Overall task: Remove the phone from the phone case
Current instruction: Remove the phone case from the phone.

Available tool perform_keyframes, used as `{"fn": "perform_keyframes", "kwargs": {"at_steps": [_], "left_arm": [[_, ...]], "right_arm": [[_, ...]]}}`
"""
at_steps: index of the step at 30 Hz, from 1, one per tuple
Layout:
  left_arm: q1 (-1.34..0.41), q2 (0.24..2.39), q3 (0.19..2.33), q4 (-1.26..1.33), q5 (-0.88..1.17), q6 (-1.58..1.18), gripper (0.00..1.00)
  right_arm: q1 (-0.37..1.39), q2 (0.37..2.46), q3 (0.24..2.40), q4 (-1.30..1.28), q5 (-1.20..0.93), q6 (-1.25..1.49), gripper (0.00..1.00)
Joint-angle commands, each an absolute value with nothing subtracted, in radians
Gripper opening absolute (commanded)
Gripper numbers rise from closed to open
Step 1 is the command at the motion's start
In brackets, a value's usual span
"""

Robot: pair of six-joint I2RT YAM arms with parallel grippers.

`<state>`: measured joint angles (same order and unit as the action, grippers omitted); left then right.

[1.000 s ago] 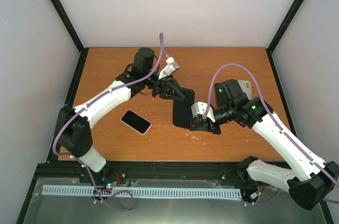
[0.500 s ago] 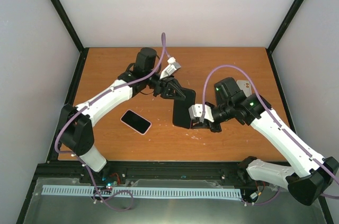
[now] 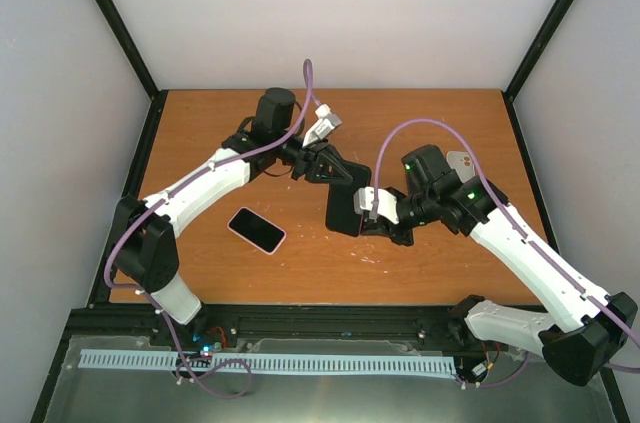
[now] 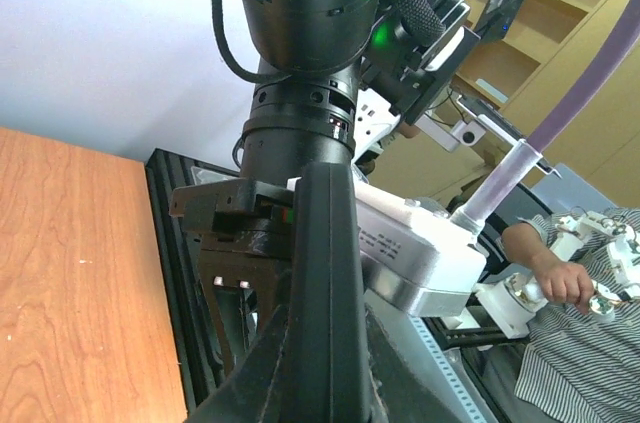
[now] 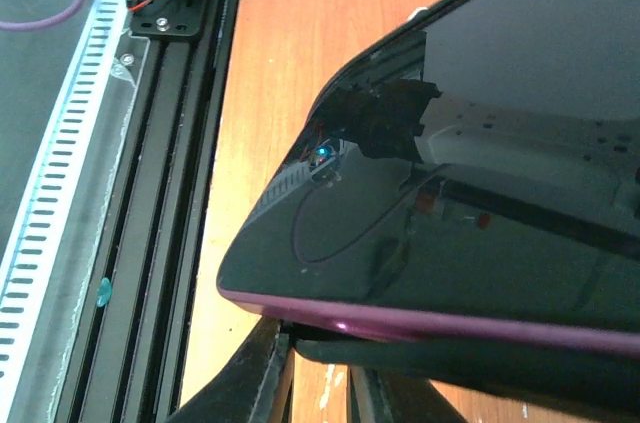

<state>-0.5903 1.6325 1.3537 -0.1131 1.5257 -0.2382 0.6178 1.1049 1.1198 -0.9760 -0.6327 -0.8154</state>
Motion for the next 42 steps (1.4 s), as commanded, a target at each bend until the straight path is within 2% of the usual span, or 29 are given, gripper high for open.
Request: {"fn": "perform_keyframes", "kwargs": {"at_steps": [1, 4, 11, 27, 38, 42], "left_arm": [[-0.638, 1.618, 1.403, -0.153, 1.740, -0.253, 0.00], [-0.640, 1.612, 1.401, -0.153, 1.737, -0.248, 0.00], [-0.644, 1.617, 1.398, -0.192, 1.733, -0.229, 0.00], [-0.655, 1.644, 1.379, -0.227, 1.700, -0.183, 0.00], [-0.684, 1.657, 1.374, -0.193, 1.706, -0.185, 0.00], [-0.696, 1.669, 1.362, -0.178, 1.700, -0.189, 0.00]], "right_arm": [[0.613, 1.107, 1.113, -0.607, -0.529, -0.733, 0.12], [0.598, 1.107, 1.106, -0.551, -0.497, -0.658, 0.17], [0.555, 1.108, 1.091, -0.442, -0.518, -0.512, 0.17], [0.422, 1.158, 1.142, -0.360, -0.770, -0.293, 0.21], [0.405, 1.219, 1.154, -0.273, -0.728, -0.165, 0.21], [0.405, 1.243, 1.181, -0.266, -0.798, -0.149, 0.24]]}}
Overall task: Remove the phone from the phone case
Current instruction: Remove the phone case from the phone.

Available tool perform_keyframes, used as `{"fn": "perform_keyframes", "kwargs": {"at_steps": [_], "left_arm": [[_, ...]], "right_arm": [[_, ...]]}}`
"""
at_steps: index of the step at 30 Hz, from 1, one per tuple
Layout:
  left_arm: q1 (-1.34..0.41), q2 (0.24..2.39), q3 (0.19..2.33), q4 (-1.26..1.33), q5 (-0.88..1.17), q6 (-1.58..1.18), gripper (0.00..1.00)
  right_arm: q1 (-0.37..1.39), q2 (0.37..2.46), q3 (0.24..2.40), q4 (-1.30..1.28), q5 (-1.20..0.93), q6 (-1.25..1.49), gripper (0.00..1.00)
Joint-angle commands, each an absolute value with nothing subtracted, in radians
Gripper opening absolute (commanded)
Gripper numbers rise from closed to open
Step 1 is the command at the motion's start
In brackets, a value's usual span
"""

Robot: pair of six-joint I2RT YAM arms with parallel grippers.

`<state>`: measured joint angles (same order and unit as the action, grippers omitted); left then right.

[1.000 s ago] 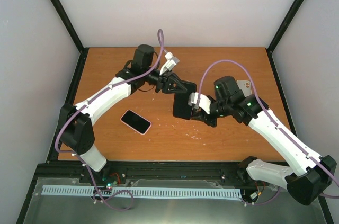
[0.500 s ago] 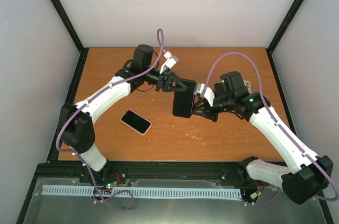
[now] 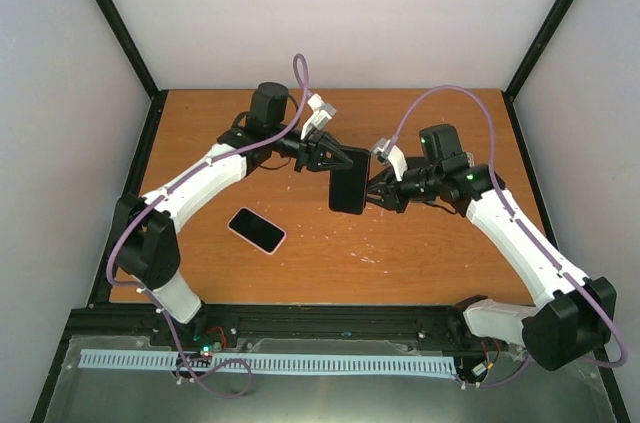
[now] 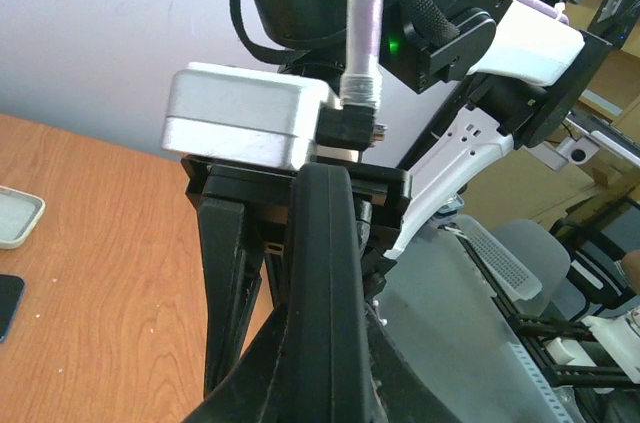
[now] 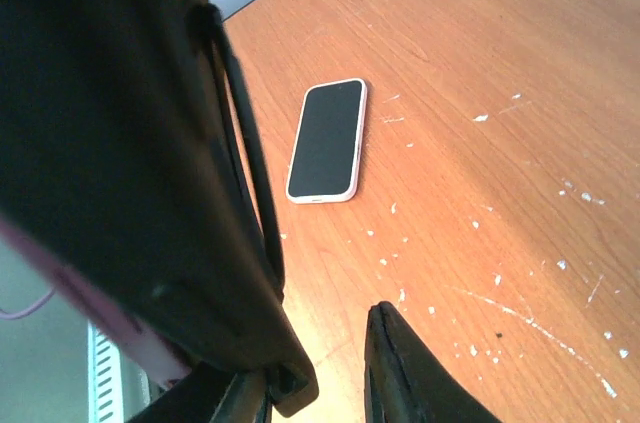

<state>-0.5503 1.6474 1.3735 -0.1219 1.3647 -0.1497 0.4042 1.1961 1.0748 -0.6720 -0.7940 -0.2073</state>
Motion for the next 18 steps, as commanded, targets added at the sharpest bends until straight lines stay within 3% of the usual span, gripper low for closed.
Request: {"fn": "perform_keyframes", "kwargs": {"at_steps": [1, 8, 14, 16, 18], "left_arm": [[-0.698, 1.675, 1.362, -0.177, 1.700, -0.189, 0.00], [-0.707, 1.708, 1.348, -0.189, 1.672, -0.168, 0.00], [-0.706, 1.738, 1.356, -0.201, 1.680, -0.153, 0.00], [-0.707, 1.749, 1.362, -0.201, 1.680, -0.155, 0.00], [-0.707, 1.758, 1.373, -0.206, 1.673, -0.155, 0.00]], "right_arm": [[0.405, 1.247, 1.190, -0.265, -0.818, -0.146, 0.25], [0.403, 1.226, 1.186, -0.183, -1.059, -0.090, 0.36], [0.403, 1.228, 1.167, -0.137, -1.125, -0.038, 0.37], [0.401, 1.232, 1.168, -0.135, -1.120, -0.035, 0.32], [0.400, 1.235, 1.169, -0.144, -1.099, -0.041, 0.18]]}}
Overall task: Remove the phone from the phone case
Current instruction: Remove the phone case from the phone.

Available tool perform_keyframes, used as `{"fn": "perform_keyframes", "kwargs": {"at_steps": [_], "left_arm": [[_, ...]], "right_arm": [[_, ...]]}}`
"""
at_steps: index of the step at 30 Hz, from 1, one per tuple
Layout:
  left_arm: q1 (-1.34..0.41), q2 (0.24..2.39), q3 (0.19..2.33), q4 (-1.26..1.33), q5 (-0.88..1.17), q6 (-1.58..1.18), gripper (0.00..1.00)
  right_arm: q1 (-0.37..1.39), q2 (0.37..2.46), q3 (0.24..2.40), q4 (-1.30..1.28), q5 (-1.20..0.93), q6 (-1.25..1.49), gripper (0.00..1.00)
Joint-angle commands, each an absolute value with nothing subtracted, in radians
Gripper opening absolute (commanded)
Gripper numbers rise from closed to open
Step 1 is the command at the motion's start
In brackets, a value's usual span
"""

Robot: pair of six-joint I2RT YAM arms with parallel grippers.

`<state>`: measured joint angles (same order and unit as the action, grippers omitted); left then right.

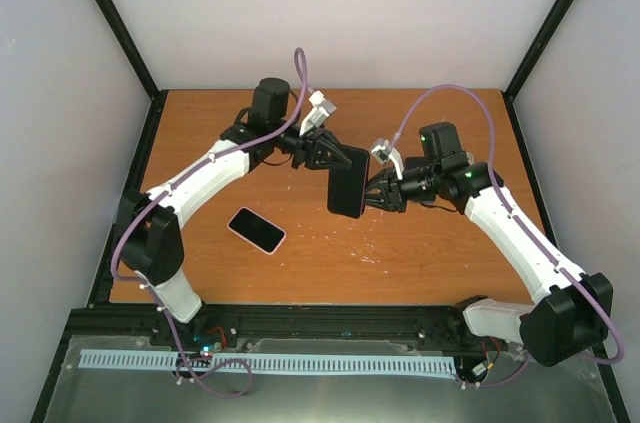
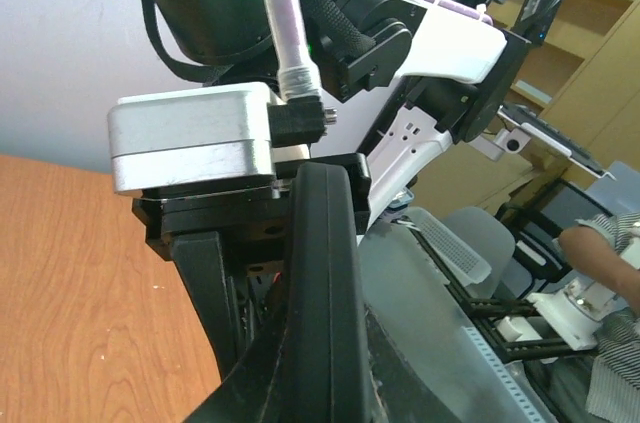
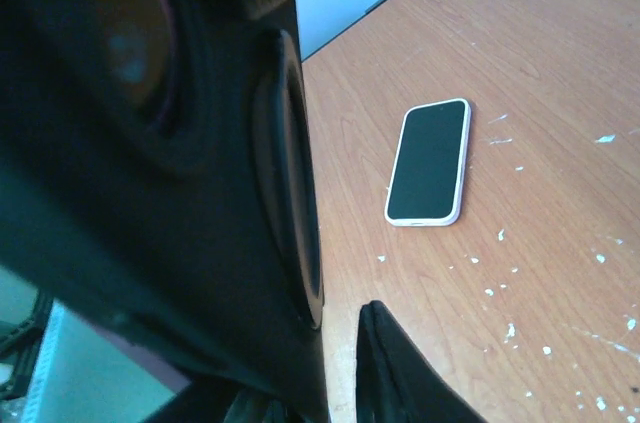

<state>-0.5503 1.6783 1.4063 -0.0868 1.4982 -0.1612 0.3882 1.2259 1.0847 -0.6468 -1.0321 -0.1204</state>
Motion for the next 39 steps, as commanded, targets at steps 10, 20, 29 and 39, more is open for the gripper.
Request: {"fn": "perform_keyframes", "kwargs": {"at_steps": [10, 20, 29, 39], "left_arm": [[-0.672, 1.778, 1.399, -0.052, 1.470, -0.332, 0.13], [-0.476, 1.625, 1.146, 0.274, 0.925, -0.649, 0.70], [-0.618, 1.569, 1.040, 0.182, 0.357, -0.544, 0.70], [-0.973, 1.737, 1.161, 0.113, -0.191, -0.362, 0.65]], "right_arm": [[0.370, 1.175, 1.030, -0.236, -1.028, -0.106, 0.03], [0.139, 1.154, 0.750, -0.147, -1.035, 0.006, 0.03], [0.106, 1.253, 0.818, -0.258, -0.742, 0.102, 0.03], [0.106, 1.484, 1.031, -0.633, -0.481, 0.224, 0.03]]}}
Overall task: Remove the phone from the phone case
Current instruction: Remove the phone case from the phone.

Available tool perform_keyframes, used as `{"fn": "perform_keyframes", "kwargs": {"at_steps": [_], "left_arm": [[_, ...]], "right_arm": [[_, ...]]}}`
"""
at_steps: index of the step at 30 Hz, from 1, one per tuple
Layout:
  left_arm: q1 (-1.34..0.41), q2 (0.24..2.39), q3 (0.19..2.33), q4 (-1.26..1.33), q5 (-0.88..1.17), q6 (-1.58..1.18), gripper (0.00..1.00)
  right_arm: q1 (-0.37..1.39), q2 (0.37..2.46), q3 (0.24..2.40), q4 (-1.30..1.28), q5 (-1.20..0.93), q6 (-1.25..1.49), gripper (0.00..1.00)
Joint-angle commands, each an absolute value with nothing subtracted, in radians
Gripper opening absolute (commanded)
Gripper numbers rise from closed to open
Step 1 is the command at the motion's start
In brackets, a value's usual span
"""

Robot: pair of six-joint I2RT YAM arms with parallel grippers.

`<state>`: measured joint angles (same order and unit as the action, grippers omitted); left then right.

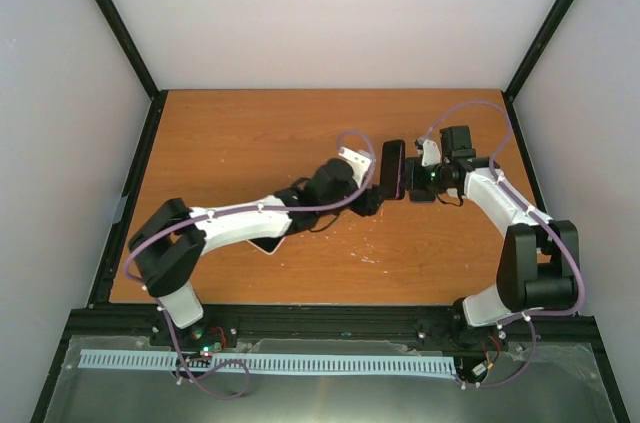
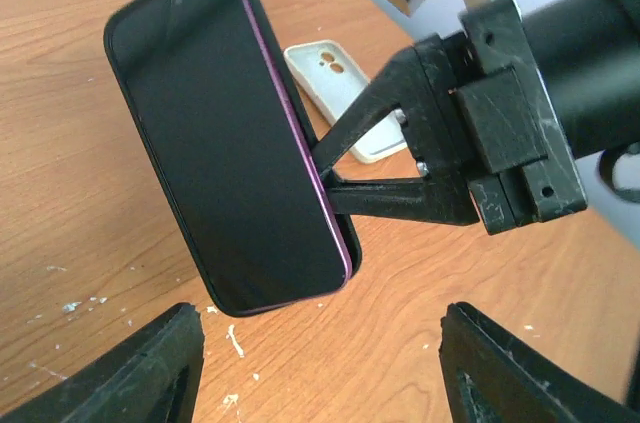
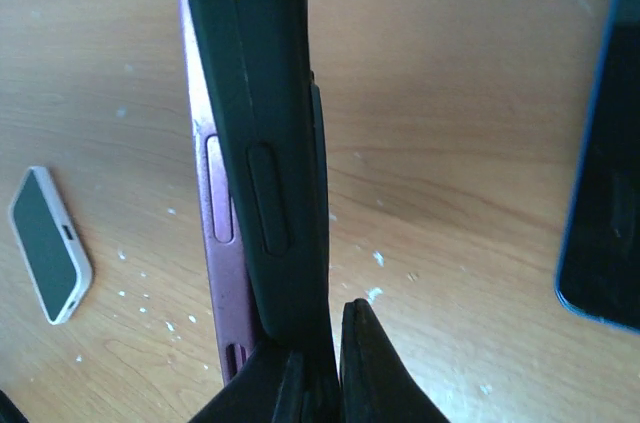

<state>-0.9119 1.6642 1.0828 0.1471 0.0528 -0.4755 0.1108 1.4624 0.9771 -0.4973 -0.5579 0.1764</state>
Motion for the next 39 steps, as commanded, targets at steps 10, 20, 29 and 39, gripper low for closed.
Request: {"fn": "perform_keyframes", "kwargs": {"at_steps": [10, 20, 29, 39], "left_arm": [[-1.041, 1.904, 1.293, 0.098, -0.201, -0.302, 0.61], [-1.052, 1.990, 1.348, 0.098, -0.190, -0.293, 0.60], [-1.073, 2.003, 1.348, 0.044, -0.219, -0.286, 0.62], [-1.079, 2.037, 1.360, -0.006, -0.240, -0.313, 0.62]], "right_arm": [[0.106, 1.542, 1.033, -0.633, -0.525, 0.272, 0.03], [0.106, 1.607, 1.047, -0.639, -0.541, 0.288, 0.03], [0.101, 1.627, 1.055, -0.637, -0.548, 0.297, 0.03], [0.092, 1.635, 1.051, -0.630, -0.549, 0.304, 0.03]]}}
